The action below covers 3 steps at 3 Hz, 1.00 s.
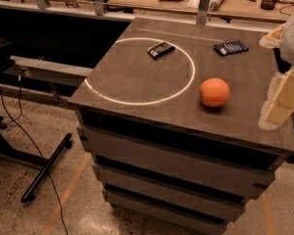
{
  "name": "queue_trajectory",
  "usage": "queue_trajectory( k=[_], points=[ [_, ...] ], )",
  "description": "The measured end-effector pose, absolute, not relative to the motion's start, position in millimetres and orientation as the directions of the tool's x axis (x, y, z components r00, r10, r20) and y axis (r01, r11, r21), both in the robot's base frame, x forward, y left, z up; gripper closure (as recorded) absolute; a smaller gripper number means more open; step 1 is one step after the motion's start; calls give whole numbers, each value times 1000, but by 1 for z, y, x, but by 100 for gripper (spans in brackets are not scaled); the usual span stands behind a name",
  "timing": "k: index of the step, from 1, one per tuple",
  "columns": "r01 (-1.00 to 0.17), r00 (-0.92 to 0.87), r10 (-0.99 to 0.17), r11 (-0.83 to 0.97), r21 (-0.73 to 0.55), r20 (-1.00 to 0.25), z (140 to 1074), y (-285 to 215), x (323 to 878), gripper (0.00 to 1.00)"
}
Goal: Pick rxbar blueberry
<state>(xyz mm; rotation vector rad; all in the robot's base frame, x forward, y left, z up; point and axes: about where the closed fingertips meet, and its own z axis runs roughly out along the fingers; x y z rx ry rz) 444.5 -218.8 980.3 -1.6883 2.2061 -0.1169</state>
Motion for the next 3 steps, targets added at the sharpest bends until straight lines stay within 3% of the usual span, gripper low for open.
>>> queue_trajectory(
  k=[2, 3],
  points=[
    [-895, -229, -941, 304, -326, -247, 977, -267, 536, 0],
    [-892, -270, -920, 350, -285, -285, 950, -296, 591, 0]
  ],
)
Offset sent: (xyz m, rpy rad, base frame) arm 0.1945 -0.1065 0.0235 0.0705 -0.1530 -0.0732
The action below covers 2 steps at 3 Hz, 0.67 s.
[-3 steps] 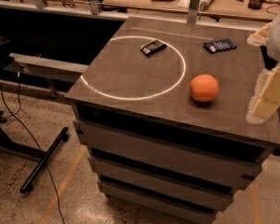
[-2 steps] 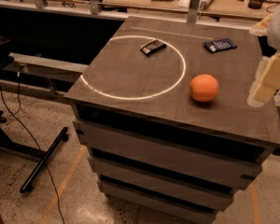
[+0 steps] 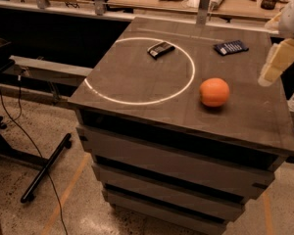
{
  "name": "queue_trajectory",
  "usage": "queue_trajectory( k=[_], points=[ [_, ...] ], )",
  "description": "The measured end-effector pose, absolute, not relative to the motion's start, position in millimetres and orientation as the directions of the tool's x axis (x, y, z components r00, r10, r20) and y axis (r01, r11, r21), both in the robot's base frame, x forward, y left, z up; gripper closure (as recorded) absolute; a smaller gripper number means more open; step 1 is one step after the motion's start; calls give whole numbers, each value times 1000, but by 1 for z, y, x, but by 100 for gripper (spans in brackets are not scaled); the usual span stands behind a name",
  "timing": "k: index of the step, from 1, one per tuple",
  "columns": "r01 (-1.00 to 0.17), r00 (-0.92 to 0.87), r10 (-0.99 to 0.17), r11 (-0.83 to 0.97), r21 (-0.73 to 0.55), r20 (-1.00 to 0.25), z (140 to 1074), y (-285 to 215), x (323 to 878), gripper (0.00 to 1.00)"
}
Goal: Pick rxbar blueberry
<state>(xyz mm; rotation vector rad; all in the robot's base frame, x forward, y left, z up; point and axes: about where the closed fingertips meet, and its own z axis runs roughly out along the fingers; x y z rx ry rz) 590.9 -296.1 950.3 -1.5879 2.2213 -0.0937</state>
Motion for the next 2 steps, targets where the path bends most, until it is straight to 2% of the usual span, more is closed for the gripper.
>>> queue_trajectory(
  k=[1, 2],
  points=[
    [-874, -331, -870, 429, -229, -365, 902, -324, 658, 0],
    [-874, -331, -870, 429, -229, -365, 902, -324, 658, 0]
  ],
)
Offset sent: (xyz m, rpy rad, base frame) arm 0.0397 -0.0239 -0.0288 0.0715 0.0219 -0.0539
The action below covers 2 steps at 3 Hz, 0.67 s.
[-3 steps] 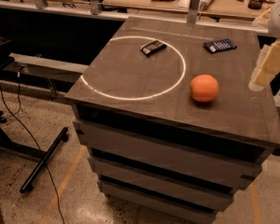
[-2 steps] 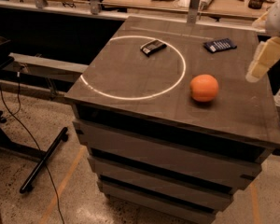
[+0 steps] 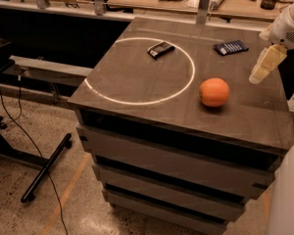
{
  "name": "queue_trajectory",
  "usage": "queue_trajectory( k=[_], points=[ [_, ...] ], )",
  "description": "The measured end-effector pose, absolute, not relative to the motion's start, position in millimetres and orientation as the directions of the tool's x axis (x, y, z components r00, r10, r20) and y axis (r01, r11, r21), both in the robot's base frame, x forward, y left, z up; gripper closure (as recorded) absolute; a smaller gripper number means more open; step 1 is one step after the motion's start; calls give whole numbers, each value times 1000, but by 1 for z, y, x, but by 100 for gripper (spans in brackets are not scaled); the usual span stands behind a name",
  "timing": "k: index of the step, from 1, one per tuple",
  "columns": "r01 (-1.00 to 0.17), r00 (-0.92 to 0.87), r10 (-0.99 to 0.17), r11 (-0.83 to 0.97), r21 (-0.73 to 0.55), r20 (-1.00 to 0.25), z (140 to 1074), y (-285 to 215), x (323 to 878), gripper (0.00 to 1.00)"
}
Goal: Pick rxbar blueberry
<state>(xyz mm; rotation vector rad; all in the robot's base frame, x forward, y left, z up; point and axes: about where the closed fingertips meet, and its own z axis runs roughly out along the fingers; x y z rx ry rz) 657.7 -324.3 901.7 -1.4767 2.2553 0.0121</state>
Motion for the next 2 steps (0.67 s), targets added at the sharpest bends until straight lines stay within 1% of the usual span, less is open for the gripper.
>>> queue_trajectory(
  k=[1, 2],
  points=[
    [-851, -320, -849, 453, -266, -421, 907, -323, 668, 0],
    [-783, -317, -777, 538, -312, -544, 919, -328, 686, 0]
  ],
)
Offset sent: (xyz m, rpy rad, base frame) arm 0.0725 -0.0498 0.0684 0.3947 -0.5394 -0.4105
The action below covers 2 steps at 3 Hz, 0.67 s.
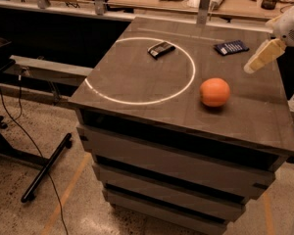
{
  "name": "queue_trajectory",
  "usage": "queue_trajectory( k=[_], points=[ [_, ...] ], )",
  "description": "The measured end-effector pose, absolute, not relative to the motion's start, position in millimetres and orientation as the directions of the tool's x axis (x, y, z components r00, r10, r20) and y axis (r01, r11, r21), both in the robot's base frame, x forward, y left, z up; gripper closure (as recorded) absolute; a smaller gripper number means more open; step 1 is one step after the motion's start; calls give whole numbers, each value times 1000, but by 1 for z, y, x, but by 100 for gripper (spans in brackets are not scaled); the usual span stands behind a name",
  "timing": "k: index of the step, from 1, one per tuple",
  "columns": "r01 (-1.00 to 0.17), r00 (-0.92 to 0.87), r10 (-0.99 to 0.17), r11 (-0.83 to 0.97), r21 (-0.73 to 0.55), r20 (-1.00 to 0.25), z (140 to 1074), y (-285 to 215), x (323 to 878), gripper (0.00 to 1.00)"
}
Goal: Pick rxbar blueberry
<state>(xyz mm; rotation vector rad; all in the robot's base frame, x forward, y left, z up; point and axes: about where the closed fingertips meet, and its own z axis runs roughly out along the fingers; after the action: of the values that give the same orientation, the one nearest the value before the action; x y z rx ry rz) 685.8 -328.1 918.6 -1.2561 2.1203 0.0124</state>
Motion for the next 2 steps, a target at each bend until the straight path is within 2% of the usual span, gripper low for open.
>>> queue_trajectory(
  k=[2],
  points=[
    [-499, -397, -483, 827, -259, -781, 932, -366, 749, 0]
  ],
)
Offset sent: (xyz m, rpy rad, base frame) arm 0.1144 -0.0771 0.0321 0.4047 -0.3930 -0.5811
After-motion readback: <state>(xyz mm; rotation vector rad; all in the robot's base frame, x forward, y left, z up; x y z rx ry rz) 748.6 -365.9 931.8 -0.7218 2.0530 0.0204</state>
